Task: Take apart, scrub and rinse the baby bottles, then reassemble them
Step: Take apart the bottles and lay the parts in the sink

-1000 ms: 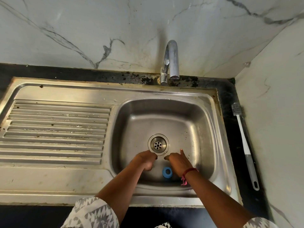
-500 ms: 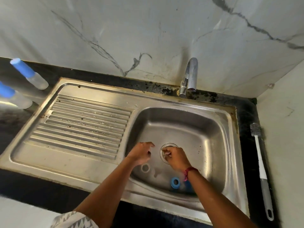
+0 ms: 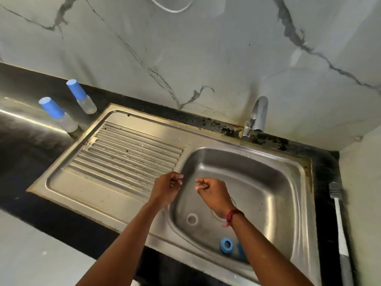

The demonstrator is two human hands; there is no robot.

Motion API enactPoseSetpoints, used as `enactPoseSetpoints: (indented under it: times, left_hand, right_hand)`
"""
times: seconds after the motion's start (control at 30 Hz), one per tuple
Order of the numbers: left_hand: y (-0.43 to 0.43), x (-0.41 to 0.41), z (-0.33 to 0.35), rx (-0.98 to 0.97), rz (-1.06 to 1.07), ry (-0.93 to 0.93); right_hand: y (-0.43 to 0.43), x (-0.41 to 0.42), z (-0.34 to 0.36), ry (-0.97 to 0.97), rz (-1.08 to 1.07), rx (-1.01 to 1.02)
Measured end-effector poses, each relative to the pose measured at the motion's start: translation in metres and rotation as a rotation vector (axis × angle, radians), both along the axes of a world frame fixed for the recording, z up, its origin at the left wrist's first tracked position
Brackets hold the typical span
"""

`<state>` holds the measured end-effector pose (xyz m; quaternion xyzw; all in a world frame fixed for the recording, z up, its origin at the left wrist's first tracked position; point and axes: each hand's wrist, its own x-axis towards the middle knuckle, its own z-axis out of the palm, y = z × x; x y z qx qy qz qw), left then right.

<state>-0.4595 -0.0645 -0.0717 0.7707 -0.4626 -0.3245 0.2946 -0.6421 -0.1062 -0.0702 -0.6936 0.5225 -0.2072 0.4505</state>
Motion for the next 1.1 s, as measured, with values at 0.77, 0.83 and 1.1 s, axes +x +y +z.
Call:
enactPoseSetpoints:
  times: [0.77, 0.83, 1.1]
  left_hand:
    - [-0.006, 0.361, 0.040, -0.331, 0.666, 0.186]
    - [-0.015, 0.384, 0.039, -0.366, 0.742, 0.164]
    - [-0.064, 0.444, 0.021, -0.363, 0.727, 0.050]
  right_hand:
    - [-0.026, 0.401, 0.077, 0.008, 0.222, -0.217]
    - [-0.039, 0.427, 0.079, 0.013, 0.214, -0.238]
    - [-0.074, 0.507, 0.073, 0.103, 0.279, -0.192]
